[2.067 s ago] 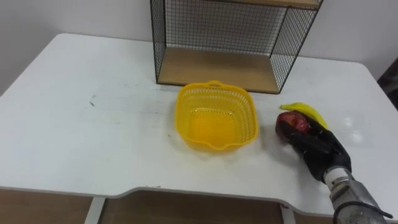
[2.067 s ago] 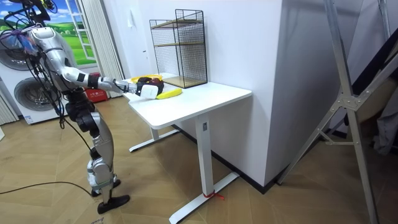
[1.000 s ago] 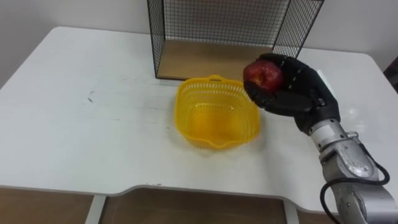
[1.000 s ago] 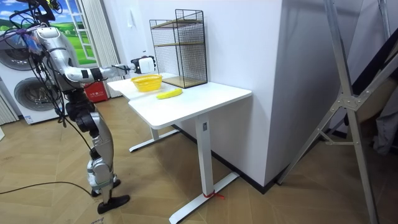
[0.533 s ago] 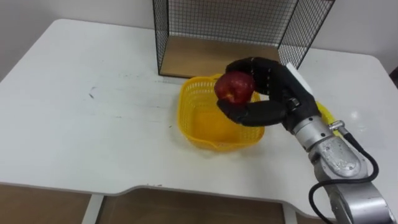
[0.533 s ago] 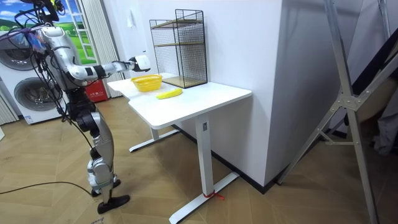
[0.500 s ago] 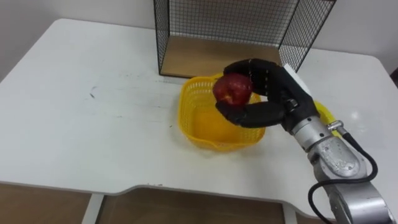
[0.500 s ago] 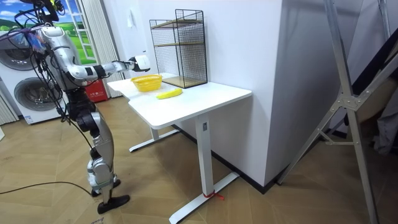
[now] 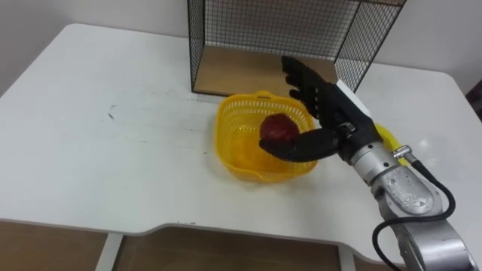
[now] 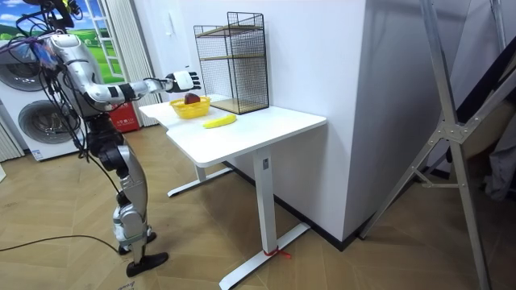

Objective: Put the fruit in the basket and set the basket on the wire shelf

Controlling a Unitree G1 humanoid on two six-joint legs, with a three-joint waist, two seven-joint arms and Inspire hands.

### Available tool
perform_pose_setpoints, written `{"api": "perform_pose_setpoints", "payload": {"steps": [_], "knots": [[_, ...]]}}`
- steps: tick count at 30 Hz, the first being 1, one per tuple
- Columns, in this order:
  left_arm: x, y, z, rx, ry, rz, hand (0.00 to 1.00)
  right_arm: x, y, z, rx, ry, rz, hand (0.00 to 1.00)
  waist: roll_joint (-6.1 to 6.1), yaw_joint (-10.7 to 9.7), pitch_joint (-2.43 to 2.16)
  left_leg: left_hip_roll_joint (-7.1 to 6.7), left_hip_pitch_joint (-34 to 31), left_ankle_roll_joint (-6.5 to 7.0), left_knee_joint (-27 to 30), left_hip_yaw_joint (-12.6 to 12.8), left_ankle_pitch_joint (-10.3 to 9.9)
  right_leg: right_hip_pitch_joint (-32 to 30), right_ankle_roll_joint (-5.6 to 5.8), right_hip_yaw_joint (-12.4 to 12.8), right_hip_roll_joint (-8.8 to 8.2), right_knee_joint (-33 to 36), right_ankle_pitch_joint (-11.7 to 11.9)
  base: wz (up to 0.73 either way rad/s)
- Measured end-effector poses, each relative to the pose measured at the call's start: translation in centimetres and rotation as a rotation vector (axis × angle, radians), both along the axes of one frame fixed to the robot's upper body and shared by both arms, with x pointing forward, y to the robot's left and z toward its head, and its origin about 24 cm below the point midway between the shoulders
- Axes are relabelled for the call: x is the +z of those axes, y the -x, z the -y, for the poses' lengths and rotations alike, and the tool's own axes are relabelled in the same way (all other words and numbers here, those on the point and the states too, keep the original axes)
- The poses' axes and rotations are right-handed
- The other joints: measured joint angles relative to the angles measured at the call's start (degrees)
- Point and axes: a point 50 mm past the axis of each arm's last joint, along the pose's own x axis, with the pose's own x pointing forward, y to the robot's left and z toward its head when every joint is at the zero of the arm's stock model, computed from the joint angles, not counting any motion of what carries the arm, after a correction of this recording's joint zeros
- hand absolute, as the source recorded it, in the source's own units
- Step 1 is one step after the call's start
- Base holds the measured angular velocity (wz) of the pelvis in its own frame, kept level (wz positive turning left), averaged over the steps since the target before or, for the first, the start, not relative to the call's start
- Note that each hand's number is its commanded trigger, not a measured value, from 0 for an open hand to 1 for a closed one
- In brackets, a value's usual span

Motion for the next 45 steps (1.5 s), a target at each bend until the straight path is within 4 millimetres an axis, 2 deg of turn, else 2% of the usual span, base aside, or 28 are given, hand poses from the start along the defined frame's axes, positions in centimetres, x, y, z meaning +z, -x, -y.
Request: {"api": "perform_pose_setpoints", "payload": {"steps": [12, 21, 25, 34, 35, 41, 45], "knots": [[0.0, -0.2, 0.2, -0.022, 0.004, 0.001, 0.0, -0.2, 0.0, -0.2, 0.011, 0.001, -0.008, 0.0, 0.26, -0.2, 0.1, 0.06, -0.1, -0.01, -0.1, 0.0, 0.0, -0.1, 0.0, 0.0, 0.41, -0.1, 0.0, 0.0], [0.0, 0.0, 0.1, -0.011, 0.006, -0.005, 0.0, -0.1, 0.0, 0.0, 0.001, 0.001, -0.004, 0.0, 0.23, -0.4, -0.42, 0.07, 0.0, -0.01, 0.1, -0.1, 0.0, 0.1, -0.02, -0.1, 0.32, 0.0, 0.0, 0.0], [0.0, 0.5, -0.3, 0.031, -0.012, -0.005, 0.0, 0.7, -0.3, 1.9, -0.099, 0.001, 0.032, 0.0, -0.25, -0.3, -0.66, 0.04, 0.1, -0.01, 0.1, -0.3, 0.0, 0.2, -0.02, -0.1, -0.01, 0.0, 0.0, 0.0], [0.2, 1.3, -0.9, 0.095, -0.033, 0.0, 0.0, 3.1, -0.9, 5.6, -0.318, -0.003, 0.146, 0.0, -1.37, -0.8, 0.04, 0.05, -0.1, -0.01, 0.1, 0.0, 0.0, 0.0, -0.03, -0.1, 0.05, 0.0, 0.0, 0.0], [0.2, 1.4, -1.0, 0.108, -0.037, 0.001, 0.0, 3.4, -0.8, 6.2, -0.356, -0.006, 0.16, 0.0, -1.47, -1.0, -0.03, 0.05, -0.1, -0.01, 0.0, 0.0, 0.0, 0.0, -0.03, -0.1, 0.32, -0.1, 0.0, 0.0], [0.3, 1.7, -1.3, 0.125, -0.054, 0.002, 0.0, 4.2, -1.3, 8.2, -0.498, 0.005, 0.205, 0.0, -1.09, -3.2, 0.14, 0.05, -0.1, -0.02, 0.0, 0.0, 0.0, 0.0, 0.01, -0.2, 0.31, -0.1, 0.1, 0.0], [0.3, 1.6, -1.4, 0.128, -0.064, 0.007, 0.0, 4.5, -1.1, 9.4, -0.581, 0.004, 0.221, 0.0, -0.86, -3.4, 0.01, 0.1, -0.1, -0.02, 0.0, 0.2, 0.0, -0.2, 0.01, -0.2, 0.03, -0.1, 0.1, -0.02]]}}
